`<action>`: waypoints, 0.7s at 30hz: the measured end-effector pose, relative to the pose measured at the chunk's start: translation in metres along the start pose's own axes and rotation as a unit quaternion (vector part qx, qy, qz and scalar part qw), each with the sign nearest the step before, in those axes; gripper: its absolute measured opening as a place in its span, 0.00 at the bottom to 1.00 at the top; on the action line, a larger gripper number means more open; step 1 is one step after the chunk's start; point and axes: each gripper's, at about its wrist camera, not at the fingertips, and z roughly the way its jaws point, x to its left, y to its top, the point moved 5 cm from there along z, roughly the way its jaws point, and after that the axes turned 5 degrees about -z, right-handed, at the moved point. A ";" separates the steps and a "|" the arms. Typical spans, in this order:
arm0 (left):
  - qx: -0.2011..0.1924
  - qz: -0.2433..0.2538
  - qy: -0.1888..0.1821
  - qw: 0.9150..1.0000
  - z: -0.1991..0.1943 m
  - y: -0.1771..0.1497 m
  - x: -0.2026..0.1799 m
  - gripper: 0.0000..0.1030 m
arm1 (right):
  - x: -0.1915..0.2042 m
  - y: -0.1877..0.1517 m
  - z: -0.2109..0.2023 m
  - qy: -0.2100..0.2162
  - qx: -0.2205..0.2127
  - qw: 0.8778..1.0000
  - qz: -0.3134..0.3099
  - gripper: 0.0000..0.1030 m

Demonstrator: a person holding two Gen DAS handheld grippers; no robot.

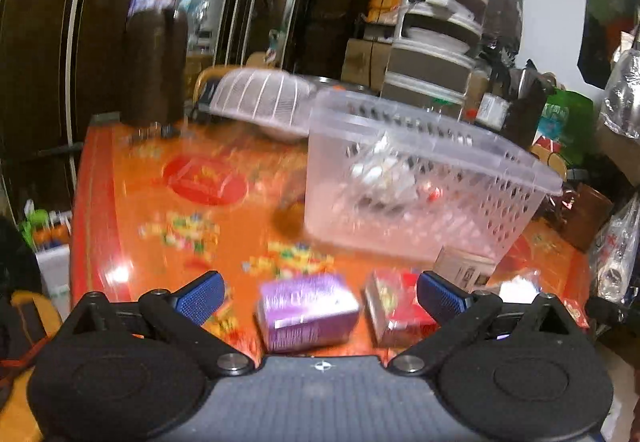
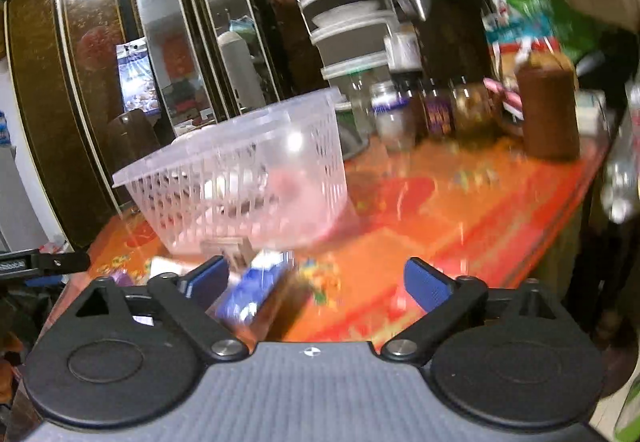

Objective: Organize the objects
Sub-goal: 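Grasp the purple printed box with the left tool while the right tool grasps the blue pack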

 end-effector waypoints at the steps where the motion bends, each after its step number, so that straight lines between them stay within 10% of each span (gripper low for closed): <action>1: 0.004 0.004 0.005 1.000 0.004 -0.002 -0.001 1.00 | 0.002 -0.003 -0.001 0.005 0.001 1.000 -0.001 0.92; 21: 0.018 0.004 0.063 0.998 0.032 -0.015 0.012 0.87 | 0.032 -0.025 0.004 0.004 0.014 0.998 -0.067 0.83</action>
